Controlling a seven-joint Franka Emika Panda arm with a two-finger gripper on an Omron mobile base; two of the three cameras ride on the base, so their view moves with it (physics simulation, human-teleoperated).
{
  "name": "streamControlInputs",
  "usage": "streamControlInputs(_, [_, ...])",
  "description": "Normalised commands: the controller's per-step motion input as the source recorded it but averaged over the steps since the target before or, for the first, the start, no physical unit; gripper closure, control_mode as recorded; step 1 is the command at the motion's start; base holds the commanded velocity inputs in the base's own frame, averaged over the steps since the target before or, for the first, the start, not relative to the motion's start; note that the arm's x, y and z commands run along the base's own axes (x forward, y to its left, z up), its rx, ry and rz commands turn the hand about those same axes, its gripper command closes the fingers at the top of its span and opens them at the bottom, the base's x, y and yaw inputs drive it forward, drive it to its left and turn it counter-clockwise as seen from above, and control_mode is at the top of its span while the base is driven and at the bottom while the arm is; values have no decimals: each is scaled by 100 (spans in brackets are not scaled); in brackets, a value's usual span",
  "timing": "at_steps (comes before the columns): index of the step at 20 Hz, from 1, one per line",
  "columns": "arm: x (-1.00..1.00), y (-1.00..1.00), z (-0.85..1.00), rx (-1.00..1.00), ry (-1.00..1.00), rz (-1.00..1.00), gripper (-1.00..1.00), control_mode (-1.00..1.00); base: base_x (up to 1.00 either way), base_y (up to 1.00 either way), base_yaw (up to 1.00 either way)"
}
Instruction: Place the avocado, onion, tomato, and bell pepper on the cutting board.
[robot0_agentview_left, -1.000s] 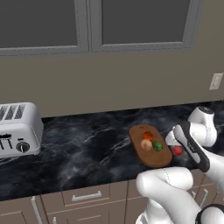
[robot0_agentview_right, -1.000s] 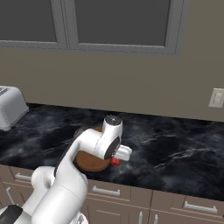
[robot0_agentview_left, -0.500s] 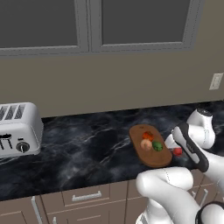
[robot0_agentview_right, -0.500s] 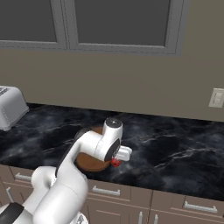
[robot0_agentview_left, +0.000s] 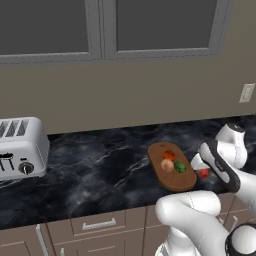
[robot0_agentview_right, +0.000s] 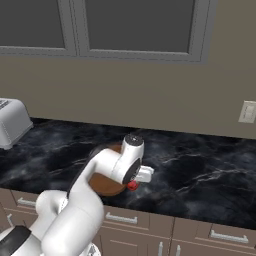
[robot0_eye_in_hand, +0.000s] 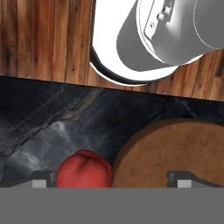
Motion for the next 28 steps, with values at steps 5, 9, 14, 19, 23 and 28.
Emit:
streamControlInputs(5, [5,-3,0,0,0,0,-100,-100,0,0,0])
streamControlInputs(9, [10,0,0,0,0,0,-100,-100,0,0,0])
streamControlInputs(14, [7,0,-1,0,0,0,-100,-100,0,0,0])
streamControlInputs(19, [4,-1,-5,0,0,0,-100,-100,0,0,0])
streamControlInputs(23, [3,0,-11,0,0,0,-100,-100,0,0,0])
streamControlInputs(28, [7,-2,-8,0,0,0,-100,-100,0,0,0])
